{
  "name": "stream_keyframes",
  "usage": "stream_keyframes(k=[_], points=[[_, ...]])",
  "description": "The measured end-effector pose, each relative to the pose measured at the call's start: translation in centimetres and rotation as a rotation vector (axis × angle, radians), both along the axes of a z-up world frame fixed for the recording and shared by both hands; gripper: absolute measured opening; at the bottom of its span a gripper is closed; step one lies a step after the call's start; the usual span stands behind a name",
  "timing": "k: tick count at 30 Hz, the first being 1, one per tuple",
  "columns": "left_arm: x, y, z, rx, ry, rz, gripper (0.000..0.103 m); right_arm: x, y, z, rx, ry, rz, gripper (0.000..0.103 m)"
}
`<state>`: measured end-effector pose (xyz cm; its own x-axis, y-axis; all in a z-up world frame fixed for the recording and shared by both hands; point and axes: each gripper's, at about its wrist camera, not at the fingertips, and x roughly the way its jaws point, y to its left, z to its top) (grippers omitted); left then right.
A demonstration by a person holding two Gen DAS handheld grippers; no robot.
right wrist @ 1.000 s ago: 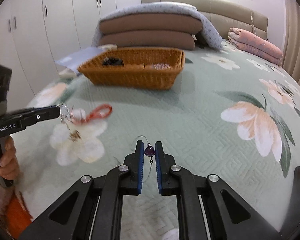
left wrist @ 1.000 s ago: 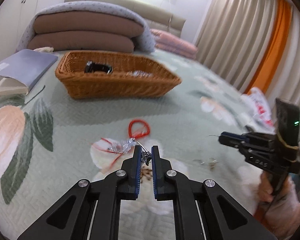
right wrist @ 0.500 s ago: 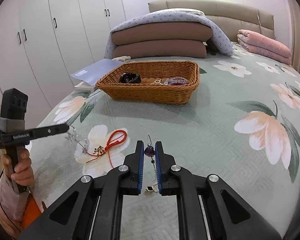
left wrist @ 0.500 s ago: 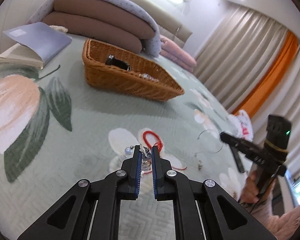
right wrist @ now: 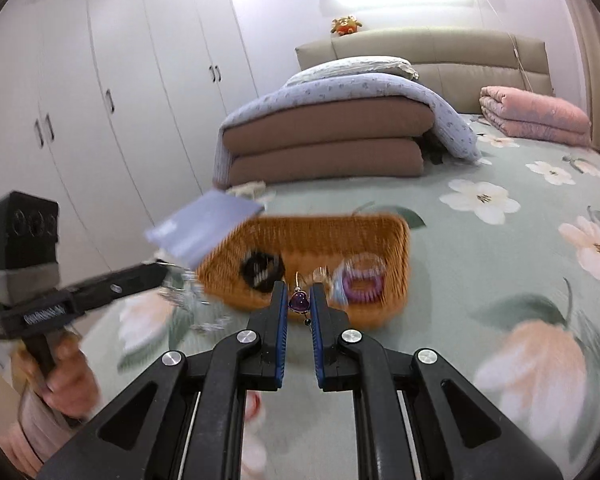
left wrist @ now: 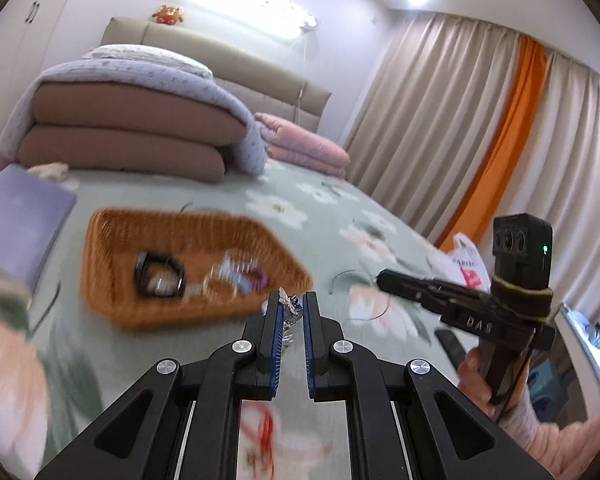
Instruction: Organize jewelry
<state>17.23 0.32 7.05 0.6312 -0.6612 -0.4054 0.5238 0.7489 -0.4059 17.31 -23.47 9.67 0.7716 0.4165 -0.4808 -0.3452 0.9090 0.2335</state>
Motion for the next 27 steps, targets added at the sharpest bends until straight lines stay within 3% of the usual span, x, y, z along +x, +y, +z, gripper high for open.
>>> stream_keyframes(k=[5, 12, 21, 23, 24, 26, 27], points=[[6.5, -2.4, -0.2, -0.014, 0.027, 0.042, 0.01, 5.7, 1.0, -0.5, 0.011, 0.037, -0.016, 0.013], [13.2, -3.7, -3.8, -0.041, 0.103, 0.099, 0.01, 11.9, 2.2, -3.4, -0.017, 0.119, -0.043, 0.013], [15.4, -3.6, -6.6, -0.013, 0.148, 0.138, 0.01, 16.4, 2.5, -6.2, 0.018, 0.236, -0.068, 0.014], [15.3, -3.6, -6.5, -0.005, 0.144, 0.14, 0.01, 16.8, 2.5, -6.6, 0.015, 0.261, -0.065, 0.022], [15.2, -3.6, -6.5, 0.001, 0.142, 0.141, 0.01, 16.7, 2.4, -6.6, 0.02, 0.268, -0.06, 0.032], [14.8, -3.7, -6.4, -0.001, 0.144, 0.128, 0.02, 16.1, 2.0, -6.5, 0.021, 0.256, -0.065, 0.038], [14.6, -3.7, -6.2, -0.002, 0.137, 0.128, 0.032, 15.5, 1.7, -6.3, 0.019, 0.248, -0.062, 0.038]])
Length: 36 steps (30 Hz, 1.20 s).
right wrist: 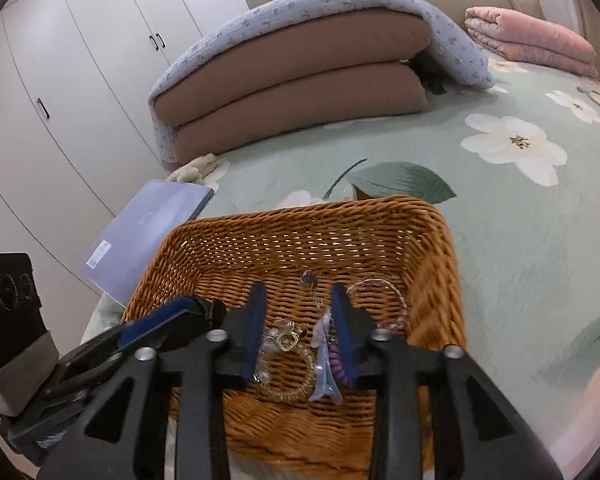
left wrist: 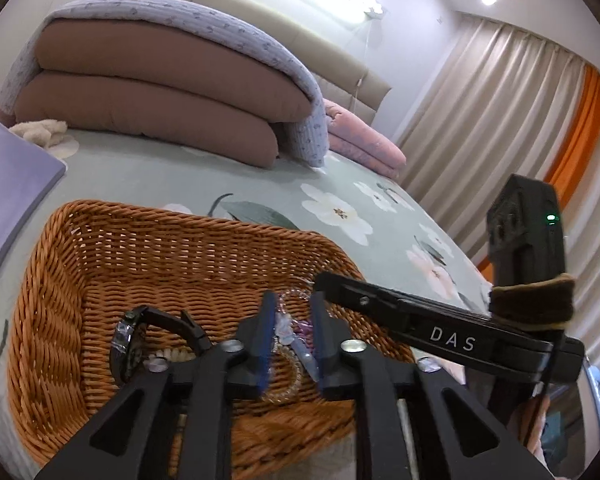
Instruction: Organize jewelry
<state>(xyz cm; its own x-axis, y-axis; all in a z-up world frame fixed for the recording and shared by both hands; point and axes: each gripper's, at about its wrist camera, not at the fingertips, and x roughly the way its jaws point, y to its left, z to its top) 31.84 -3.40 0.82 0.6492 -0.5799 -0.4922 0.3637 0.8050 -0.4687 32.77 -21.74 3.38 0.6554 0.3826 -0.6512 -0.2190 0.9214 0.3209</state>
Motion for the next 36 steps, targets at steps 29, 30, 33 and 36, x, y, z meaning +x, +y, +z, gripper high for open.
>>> stream_keyframes(k=[29, 30, 33, 36], points=[[-24.3, 6.3, -1.0, 0.055, 0.006, 0.014, 0.055, -29.3, -2.6, -4.1, -0.181, -0.132, 0.074, 0.038], [-24.5, 6.0, -1.5, 0.068, 0.017, 0.01, 0.055, -29.5, -2.8, -4.4, -0.183, -0.125, 0.069, 0.038], [-24.8, 4.9, -2.4, 0.099, 0.035, -0.001, 0.055, -29.7, -3.0, -5.5, -0.163, -0.083, 0.065, 0.038], [-24.5, 3.7, -3.3, 0.133, 0.061, -0.004, 0.055, -29.9, -2.4, -6.8, -0.168, -0.044, 0.054, 0.038]])
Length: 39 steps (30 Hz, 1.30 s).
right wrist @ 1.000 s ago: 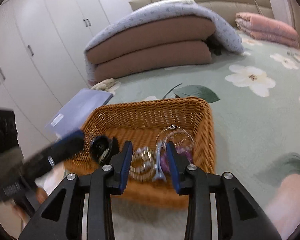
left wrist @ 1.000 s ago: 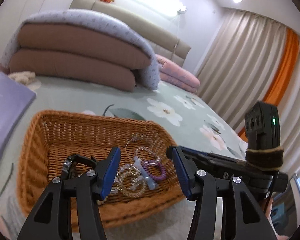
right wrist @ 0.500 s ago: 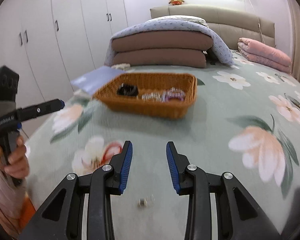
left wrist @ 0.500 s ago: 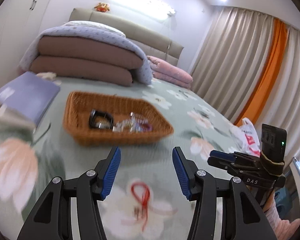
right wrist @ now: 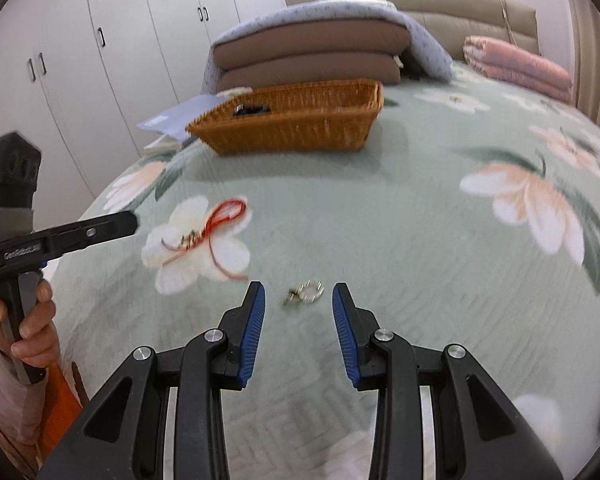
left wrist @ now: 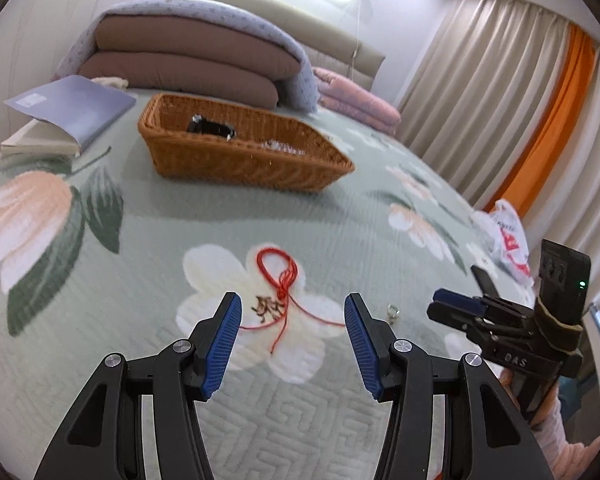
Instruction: Organize jewelry
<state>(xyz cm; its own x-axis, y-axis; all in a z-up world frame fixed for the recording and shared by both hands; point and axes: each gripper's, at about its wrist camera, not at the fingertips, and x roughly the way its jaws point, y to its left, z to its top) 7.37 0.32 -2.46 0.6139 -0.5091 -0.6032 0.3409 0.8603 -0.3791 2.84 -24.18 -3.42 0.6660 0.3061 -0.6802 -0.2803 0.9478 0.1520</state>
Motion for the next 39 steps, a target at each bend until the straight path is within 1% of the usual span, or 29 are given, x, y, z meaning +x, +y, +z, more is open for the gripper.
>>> stream_keyframes(k=[4, 8, 10, 12, 18, 23, 26, 30, 33, 34, 36, 37, 38, 39], points=[[1.1, -1.7, -1.6, 0.067, 0.05, 0.001, 0.055, 0.5, 1.0, -1.5, -0.027, 0.047, -0.037, 0.038], [2.4, -3.2, -2.7, 0.117, 0.088, -0.011, 0.055, 1.0, 1.1, -1.6, -0.006, 0.058, -0.063, 0.038], [3.1, -3.6, -3.1, 0.129, 0.102, -0.015, 0.055, 1.5, 1.2, -1.7, 0.008, 0.074, -0.076, 0.038], [3.8, -4.0, -3.5, 0.133, 0.119, -0.017, 0.055, 1.9, 1.7, -1.9, -0.013, 0.077, -0.083, 0.038], [5.7, -5.3, -3.5, 0.173, 0.128, -0.024, 0.055, 2.8, 2.6, -1.9, -0.061, 0.068, -0.11, 0.038], [6.8, -6.1, -3.7, 0.194, 0.123, -0.023, 0.054, 2.5, 3.3, -2.1, -0.113, 0.037, -0.107, 0.038], [6.7, -6.3, -3.7, 0.215, 0.109, -0.017, 0.05, 2.2, 3.1, -2.2, -0.103, 0.029, -0.104, 0.038], [6.7, -6.0, -3.8, 0.219, 0.105, 0.0, 0.037, 1.9, 2.9, -2.3, -0.102, 0.023, -0.107, 0.035], [6.9, -5.7, -3.9, 0.205, 0.112, -0.002, 0.037, 2.1, 2.4, -2.3, -0.062, 0.035, -0.102, 0.035], [6.9, -5.6, -3.9, 0.205, 0.112, -0.002, 0.037, 2.1, 2.2, -2.3, -0.054, 0.036, -0.106, 0.033], [6.8, -5.7, -3.9, 0.212, 0.108, 0.0, 0.037, 2.1, 2.1, -2.3, -0.059, 0.032, -0.116, 0.023], [6.7, -5.7, -3.9, 0.216, 0.105, 0.001, 0.037, 2.1, 2.1, -2.3, -0.058, 0.031, -0.118, 0.02], [6.7, -5.8, -3.9, 0.225, 0.1, 0.003, 0.035, 2.1, 2.1, -2.3, -0.055, 0.032, -0.116, 0.013], [6.7, -6.0, -3.9, 0.233, 0.096, 0.007, 0.03, 2.1, 2.1, -2.3, -0.053, 0.032, -0.115, 0.013]])
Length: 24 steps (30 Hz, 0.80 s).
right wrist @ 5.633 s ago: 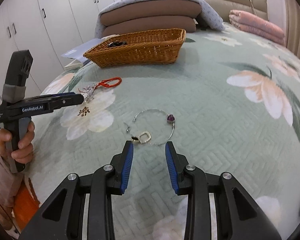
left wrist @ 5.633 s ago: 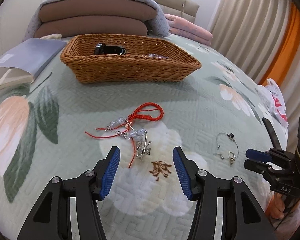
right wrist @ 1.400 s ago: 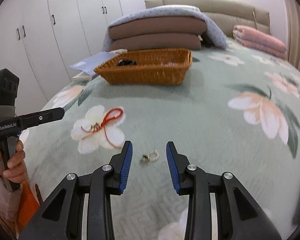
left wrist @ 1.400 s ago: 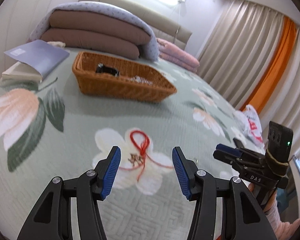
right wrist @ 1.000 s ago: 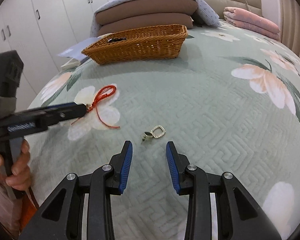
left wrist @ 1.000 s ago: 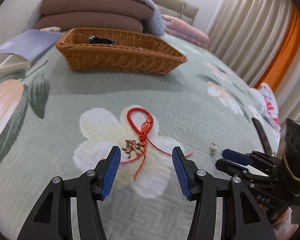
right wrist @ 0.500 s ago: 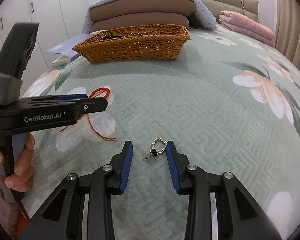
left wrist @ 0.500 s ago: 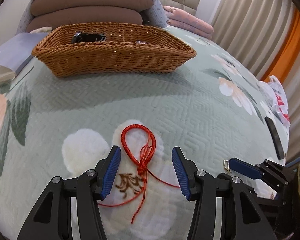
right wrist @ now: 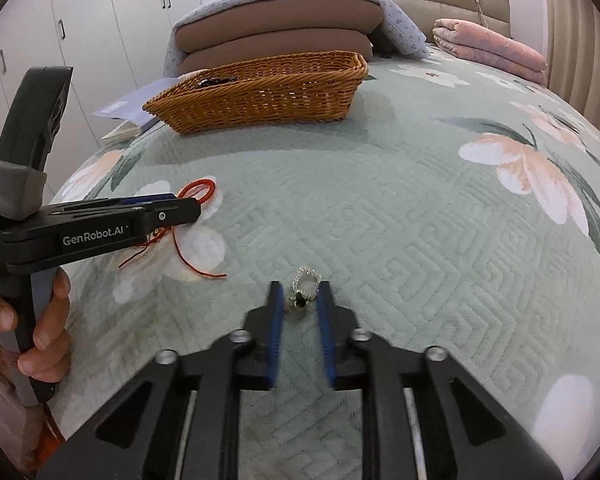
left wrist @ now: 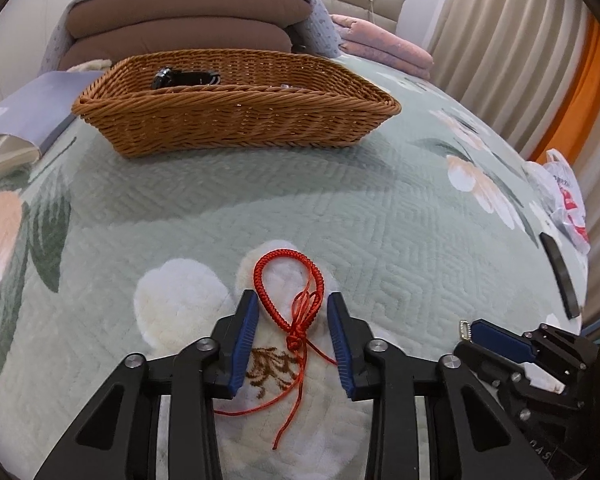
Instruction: Organize jewelry
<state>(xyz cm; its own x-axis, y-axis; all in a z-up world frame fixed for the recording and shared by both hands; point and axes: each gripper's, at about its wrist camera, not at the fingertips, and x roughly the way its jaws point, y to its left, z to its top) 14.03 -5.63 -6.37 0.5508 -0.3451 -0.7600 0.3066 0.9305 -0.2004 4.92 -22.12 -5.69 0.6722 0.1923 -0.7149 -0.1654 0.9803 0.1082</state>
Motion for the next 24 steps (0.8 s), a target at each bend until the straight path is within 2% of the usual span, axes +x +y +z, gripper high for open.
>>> stream_keyframes(k=[2, 3, 4, 9, 16, 21, 24], points=[[0.1, -0.1, 0.0, -0.001, 0.0, 0.002, 0.023, -0.1, 0.0, 0.1, 0.001, -0.002, 0.003, 0.013], [0.1, 0.1, 0.0, -0.011, 0.003, 0.004, 0.014, -0.2, 0.0, 0.1, 0.001, -0.005, 0.006, 0.013], [0.1, 0.2, -0.1, -0.02, 0.007, 0.006, 0.011, -0.3, 0.1, 0.2, 0.001, -0.008, 0.01, 0.013], [-0.2, 0.8, 0.2, -0.069, -0.004, 0.007, 0.01, -0.6, 0.1, 0.5, 0.015, -0.012, 0.03, 0.012], [-1.7, 1.2, 2.0, -0.115, -0.086, -0.004, 0.01, -0.3, -0.5, 2.1, 0.076, -0.025, 0.047, 0.012], [-1.9, 1.6, 3.5, -0.136, -0.12, 0.003, 0.01, 0.8, -0.2, 5.0, 0.069, -0.076, 0.075, 0.012], [-1.8, 2.2, 5.6, -0.154, -0.167, 0.004, 0.01, 2.3, 0.4, 7.5, 0.067, -0.125, 0.103, 0.012]])
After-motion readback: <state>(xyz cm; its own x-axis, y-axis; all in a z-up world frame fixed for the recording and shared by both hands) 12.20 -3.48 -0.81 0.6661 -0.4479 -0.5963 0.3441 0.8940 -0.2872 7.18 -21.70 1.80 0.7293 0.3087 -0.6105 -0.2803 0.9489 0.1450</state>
